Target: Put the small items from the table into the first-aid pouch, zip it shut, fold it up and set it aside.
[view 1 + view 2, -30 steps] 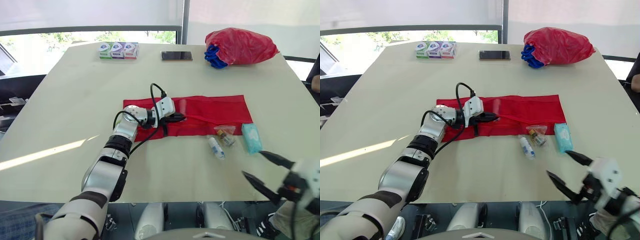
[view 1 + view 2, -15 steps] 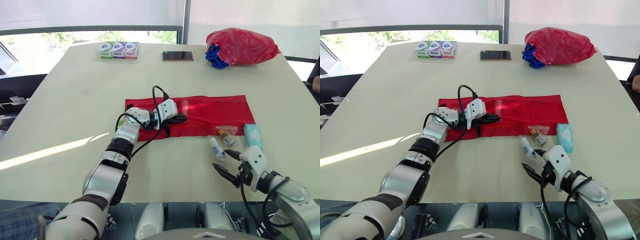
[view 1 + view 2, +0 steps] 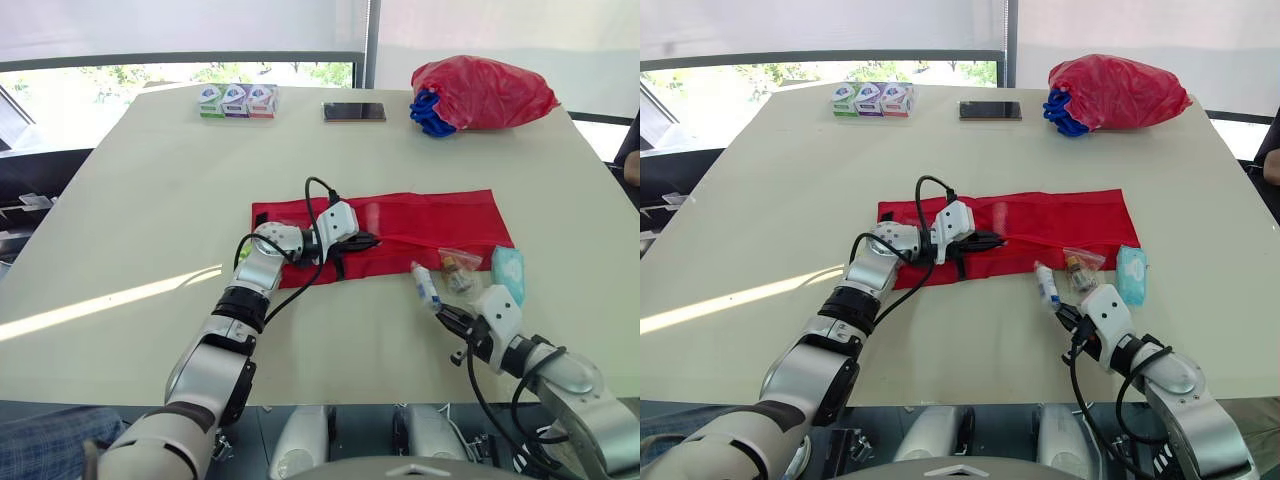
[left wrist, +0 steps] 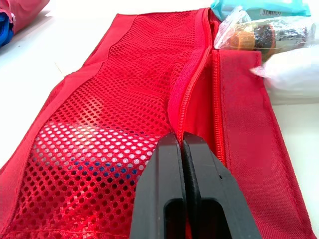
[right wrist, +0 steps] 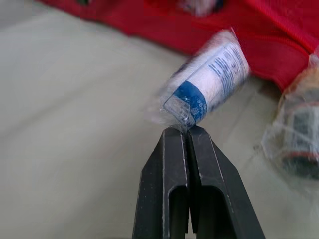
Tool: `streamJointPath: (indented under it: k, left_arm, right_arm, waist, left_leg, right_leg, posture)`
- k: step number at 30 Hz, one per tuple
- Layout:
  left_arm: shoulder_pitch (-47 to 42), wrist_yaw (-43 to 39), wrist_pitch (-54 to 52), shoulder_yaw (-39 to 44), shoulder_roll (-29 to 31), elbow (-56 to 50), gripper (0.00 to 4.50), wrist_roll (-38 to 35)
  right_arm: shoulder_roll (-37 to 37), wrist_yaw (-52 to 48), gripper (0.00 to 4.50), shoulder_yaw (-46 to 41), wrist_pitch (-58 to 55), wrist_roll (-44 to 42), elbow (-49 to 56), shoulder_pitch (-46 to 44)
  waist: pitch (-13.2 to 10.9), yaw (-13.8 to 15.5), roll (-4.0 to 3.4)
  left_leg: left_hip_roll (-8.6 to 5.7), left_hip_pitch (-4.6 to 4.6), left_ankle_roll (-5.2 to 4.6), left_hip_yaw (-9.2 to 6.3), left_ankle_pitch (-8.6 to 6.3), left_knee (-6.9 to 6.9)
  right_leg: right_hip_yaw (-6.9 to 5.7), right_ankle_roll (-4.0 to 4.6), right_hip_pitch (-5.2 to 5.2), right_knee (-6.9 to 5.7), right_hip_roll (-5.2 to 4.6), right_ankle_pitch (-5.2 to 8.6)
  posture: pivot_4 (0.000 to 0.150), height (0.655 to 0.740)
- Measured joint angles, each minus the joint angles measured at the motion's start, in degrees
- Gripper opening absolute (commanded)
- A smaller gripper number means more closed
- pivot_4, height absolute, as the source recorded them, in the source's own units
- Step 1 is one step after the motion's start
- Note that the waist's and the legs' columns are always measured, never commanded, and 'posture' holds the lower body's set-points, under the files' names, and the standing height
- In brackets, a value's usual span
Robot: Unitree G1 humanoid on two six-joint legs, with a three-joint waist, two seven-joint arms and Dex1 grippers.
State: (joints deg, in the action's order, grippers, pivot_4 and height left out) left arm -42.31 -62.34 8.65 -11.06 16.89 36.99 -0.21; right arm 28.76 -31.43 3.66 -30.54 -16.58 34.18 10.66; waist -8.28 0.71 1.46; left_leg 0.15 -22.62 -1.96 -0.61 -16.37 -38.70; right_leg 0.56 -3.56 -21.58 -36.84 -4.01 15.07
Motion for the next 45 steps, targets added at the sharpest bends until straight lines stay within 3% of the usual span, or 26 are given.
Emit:
streamJointPath:
  k: [13,21,25,31,36,43,44,45]
  left_arm:
    - [0.0,-0.4,0.1,-0.2,0.1,0.0,0.00,0.0]
    - [0.0,-0.6,0.3,-0.3,0.3,0.0,0.00,0.0]
    - [0.0,-1.0,0.3,-0.2,0.6,0.0,0.00,0.0]
    - [0.0,-1.1,0.4,-0.2,0.7,0.1,0.00,0.0]
    - [0.0,-1.2,0.6,-0.3,0.4,0.3,0.00,0.0]
    - [-0.1,-1.3,0.6,-0.3,0.4,0.5,0.00,0.0]
    - [-0.1,-1.3,0.6,-0.3,0.4,0.5,0.00,0.0]
    - [-0.1,-1.3,0.6,-0.3,0.4,0.5,0.00,0.0]
  right_arm:
    - [-1.0,-0.3,0.02,5.6,-4.4,-0.6,-2.5,-12.2]
    - [4.9,-1.3,0.02,3.6,-5.2,-0.4,1.7,-5.3]
    - [8.7,-2.9,1.36,-0.9,-5.0,-0.7,1.9,0.2]
    - [6.7,-2.2,4.48,-6.3,-6.8,-4.6,5.1,2.6]
    - [2.6,1.1,4.48,-5.2,-10.9,-8.1,7.7,1.1]
    - [0.3,6.9,4.48,-1.6,-13.0,-4.5,5.8,-0.3]
    - [0.2,7.6,3.97,-1.3,-12.9,-3.6,5.0,-0.3]
    - [0.2,8.0,3.74,-1.2,-12.7,-2.9,4.8,-0.3]
  waist:
    - [0.0,0.0,-0.01]
    - [0.0,0.1,0.00]
    - [0.0,0.0,-0.01]
    - [0.0,-0.1,-0.01]
    - [0.0,0.0,-0.01]
    - [0.0,0.0,-0.01]
    - [0.0,0.0,-0.02]
    - [0.0,0.0,-0.02]
  left_leg:
    - [0.00,0.00,0.00,0.00,0.00,0.00]
    - [-0.01,-0.02,0.00,0.01,0.00,-0.02]
    - [0.00,0.00,-0.01,0.01,0.00,-0.02]
    - [0.03,0.00,-0.01,-0.01,0.00,-0.02]
    - [0.02,0.00,-0.01,-0.01,-0.01,-0.02]
    - [0.01,0.00,-0.01,0.01,0.00,-0.02]
    - [0.00,0.00,-0.01,0.01,0.00,-0.02]
    - [0.01,0.00,-0.01,0.01,0.00,-0.02]
  right_leg:
    - [-0.01,0.00,-0.02,0.00,0.01,0.00]
    - [0.00,0.00,-0.01,0.00,0.00,0.00]
    - [0.00,0.00,-0.01,-0.02,0.01,0.00]
    - [0.00,0.00,-0.01,-0.03,0.03,0.00]
    - [0.00,0.00,-0.01,-0.02,0.01,0.00]
    - [0.01,0.00,-0.01,-0.02,0.01,0.00]
    - [0.01,0.00,-0.01,-0.02,0.01,0.00]
    - [0.01,0.00,-0.02,-0.02,0.01,0.00]
  posture:
    - [0.150,0.7400]
    - [0.150,0.7400]
    - [0.150,0.7400]
    - [0.150,0.7400]
    - [0.150,0.7400]
    - [0.150,0.7400]
    - [0.150,0.7400]
    - [0.150,0.7400]
